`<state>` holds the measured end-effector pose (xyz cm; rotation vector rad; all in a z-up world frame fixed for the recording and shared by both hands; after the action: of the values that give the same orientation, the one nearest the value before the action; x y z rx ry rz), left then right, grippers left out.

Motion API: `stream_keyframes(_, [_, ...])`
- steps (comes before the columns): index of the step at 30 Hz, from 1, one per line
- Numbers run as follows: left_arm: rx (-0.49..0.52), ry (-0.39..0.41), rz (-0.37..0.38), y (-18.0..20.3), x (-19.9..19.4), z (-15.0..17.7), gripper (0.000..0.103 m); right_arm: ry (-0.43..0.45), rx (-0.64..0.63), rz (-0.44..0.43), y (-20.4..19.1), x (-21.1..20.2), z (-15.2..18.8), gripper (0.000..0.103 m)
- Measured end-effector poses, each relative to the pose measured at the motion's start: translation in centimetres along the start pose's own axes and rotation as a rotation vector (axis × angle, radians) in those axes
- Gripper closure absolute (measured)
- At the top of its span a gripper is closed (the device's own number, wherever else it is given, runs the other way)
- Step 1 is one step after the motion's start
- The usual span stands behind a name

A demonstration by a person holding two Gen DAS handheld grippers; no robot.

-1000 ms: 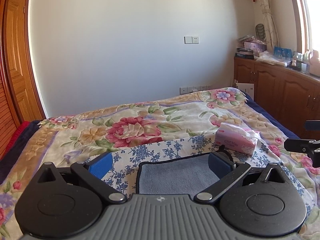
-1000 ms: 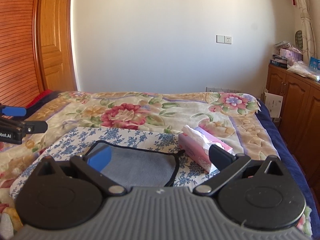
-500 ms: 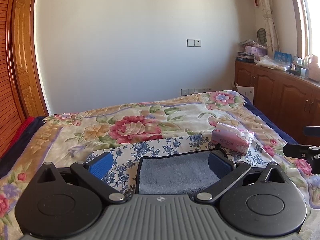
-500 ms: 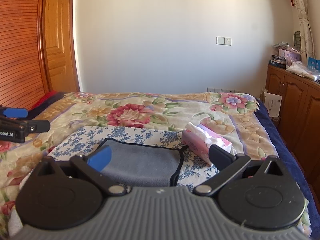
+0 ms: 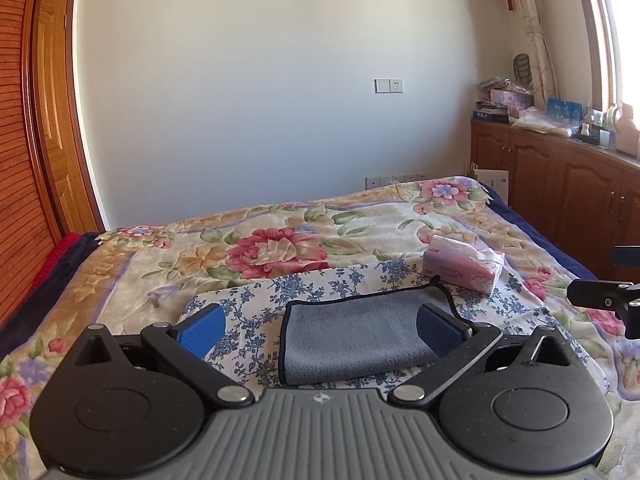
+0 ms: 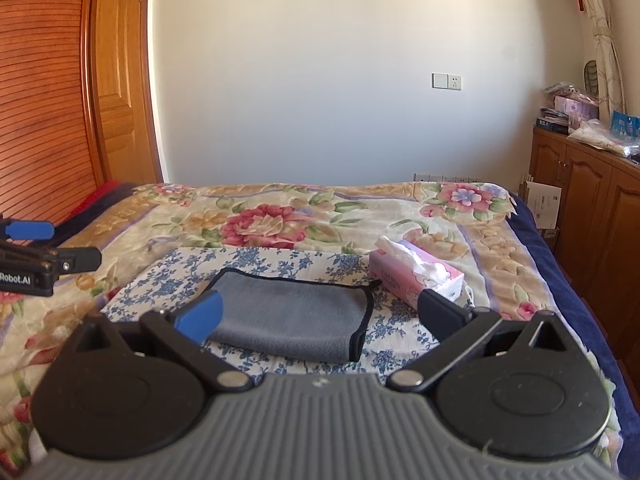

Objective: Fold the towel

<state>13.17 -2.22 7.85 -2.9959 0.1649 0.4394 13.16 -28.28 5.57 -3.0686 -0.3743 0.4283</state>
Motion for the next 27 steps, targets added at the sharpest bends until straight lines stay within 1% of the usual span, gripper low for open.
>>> stream_keyframes(3, [-0.006,0.001,0.014,0.1,-0.5,0.5,0.0,-0.005,0.003,0.0,-0.1,-0.2,0.3,0.0])
stream_keyframes(6, [0.011,0.007,0.01,0.6,-1.1,1.0,0.0,-0.011,0.005,0.002,-0.2,-0.5,0.7,0.0])
stream_keyframes(12, [0.006,0.011,0.019,1.1,-2.2,1.7,0.0,-0.025,0.013,0.005,-0.3,-1.1,1.8,0.0])
stream_keyframes(27, [-0.003,-0.012,0.02,1.2,-3.0,4.4,0.0,-0.053,0.019,0.013,-0.4,-2.4,4.0,0.0])
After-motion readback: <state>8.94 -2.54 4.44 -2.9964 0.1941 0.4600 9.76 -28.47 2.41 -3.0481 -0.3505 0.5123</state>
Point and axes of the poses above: each gripper's, at about its wrist camera, not at the fingertips, and x roughly the way its jaws point, y to its right, z to its underside, the point moved 1 cm from there along x, roughly the way its jaws point, and after that the axes turned 9 degrees about y, right-handed, at the moved point
